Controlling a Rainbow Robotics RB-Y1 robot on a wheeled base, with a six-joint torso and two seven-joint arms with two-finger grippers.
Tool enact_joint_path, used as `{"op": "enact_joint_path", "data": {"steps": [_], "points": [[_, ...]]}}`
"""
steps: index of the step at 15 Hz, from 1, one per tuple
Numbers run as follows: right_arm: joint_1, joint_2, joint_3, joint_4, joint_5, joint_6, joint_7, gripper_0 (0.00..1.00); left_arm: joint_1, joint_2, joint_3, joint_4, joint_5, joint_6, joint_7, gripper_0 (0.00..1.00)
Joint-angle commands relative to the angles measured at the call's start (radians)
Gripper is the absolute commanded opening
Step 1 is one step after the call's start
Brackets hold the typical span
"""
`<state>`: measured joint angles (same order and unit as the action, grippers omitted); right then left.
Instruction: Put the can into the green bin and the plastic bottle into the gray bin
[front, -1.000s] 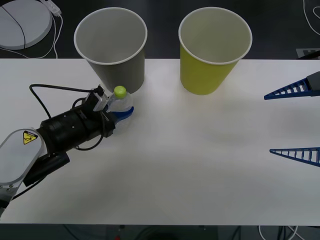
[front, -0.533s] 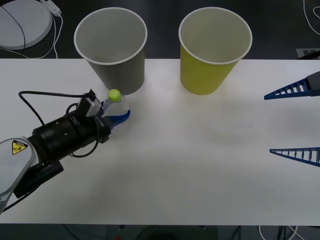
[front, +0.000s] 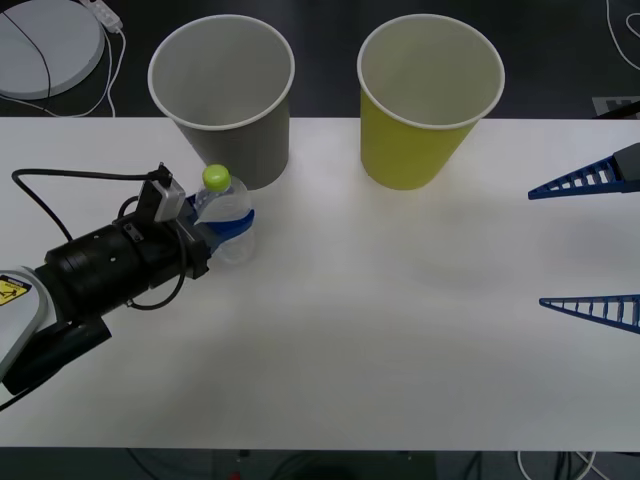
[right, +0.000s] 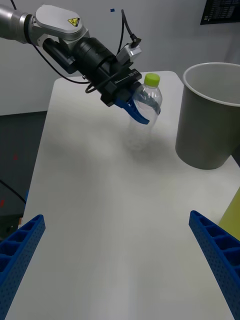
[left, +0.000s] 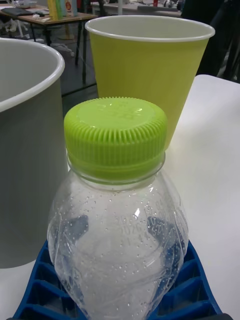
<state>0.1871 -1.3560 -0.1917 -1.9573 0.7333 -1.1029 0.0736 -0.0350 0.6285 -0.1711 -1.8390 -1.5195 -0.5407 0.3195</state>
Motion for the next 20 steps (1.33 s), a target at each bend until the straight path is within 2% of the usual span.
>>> {"op": "enact_joint_path", "data": {"steps": [1, 5, 8, 16, 18, 20], "points": [[0.0, 0.0, 0.0, 0.0, 0.0, 0.0, 0.0, 1.0, 0.0, 0.026, 0.007, -0.046, -0.042, -0.001, 0.098, 0.0], [0.0, 0.0, 0.0, 0.0, 0.0, 0.0, 0.0, 1.0, 0.001, 0.065, 0.025, -0.114, -0.151, -0.001, 0.254, 0.0], [0.0, 0.0, 0.0, 0.0, 0.0, 0.0, 0.0, 1.0, 0.0, 0.092, 0.038, -0.149, -0.183, -0.001, 0.343, 0.0], [0.0, 0.0, 0.0, 0.0, 0.0, 0.0, 0.0, 1.0, 0.018, 0.206, 0.084, -0.204, -0.125, -0.002, 0.391, 0.0], [0.0, 0.0, 0.0, 0.0, 0.0, 0.0, 0.0, 1.0, 0.047, 0.211, 0.139, -0.244, -0.123, -0.053, 0.408, 0.0], [0.0, 0.0, 0.0, 0.0, 0.0, 0.0, 0.0, 1.0, 0.076, 0.215, 0.234, -0.298, -0.128, -0.148, 0.469, 0.0]]}}
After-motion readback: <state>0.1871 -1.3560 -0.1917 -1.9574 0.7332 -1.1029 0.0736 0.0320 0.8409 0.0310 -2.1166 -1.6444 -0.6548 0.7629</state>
